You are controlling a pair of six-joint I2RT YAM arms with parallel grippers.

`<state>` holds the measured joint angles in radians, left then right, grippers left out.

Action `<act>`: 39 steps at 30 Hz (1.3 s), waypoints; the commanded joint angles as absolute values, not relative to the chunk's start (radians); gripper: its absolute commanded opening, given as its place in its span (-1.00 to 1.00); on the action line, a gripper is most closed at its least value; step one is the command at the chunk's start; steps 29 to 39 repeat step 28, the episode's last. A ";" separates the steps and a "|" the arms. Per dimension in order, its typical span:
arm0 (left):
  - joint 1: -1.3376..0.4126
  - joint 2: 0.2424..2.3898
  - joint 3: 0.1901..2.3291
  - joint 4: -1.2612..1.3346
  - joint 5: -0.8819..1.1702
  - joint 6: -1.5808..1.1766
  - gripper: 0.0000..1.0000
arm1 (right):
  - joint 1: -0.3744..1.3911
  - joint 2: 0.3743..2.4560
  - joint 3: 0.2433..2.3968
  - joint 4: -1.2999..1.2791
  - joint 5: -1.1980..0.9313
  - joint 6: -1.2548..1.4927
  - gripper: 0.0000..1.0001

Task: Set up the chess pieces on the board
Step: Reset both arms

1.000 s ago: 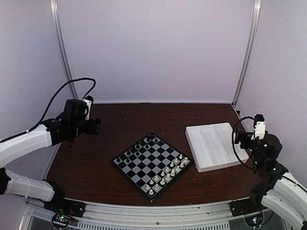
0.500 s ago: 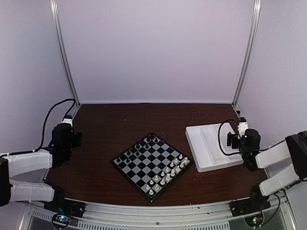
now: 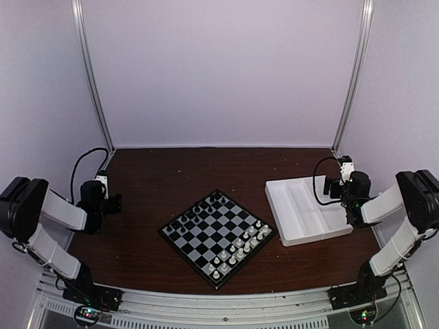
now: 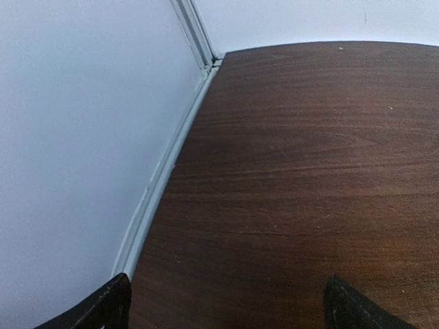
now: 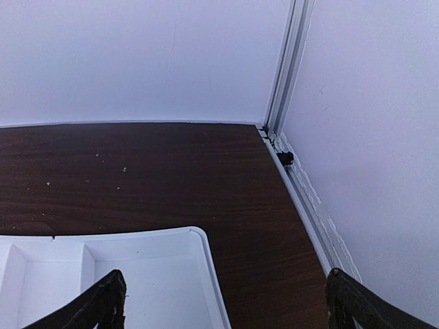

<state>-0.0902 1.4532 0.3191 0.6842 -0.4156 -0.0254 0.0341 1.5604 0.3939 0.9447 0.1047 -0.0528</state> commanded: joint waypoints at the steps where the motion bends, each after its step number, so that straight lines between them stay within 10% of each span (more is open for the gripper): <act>1: -0.042 1.540 0.372 0.831 -0.208 -0.074 0.95 | 0.032 1.556 0.397 0.928 0.083 -0.051 1.00; 39: -0.029 1.566 0.357 0.875 -0.031 -0.017 0.95 | 0.031 1.555 0.399 0.922 0.083 -0.052 1.00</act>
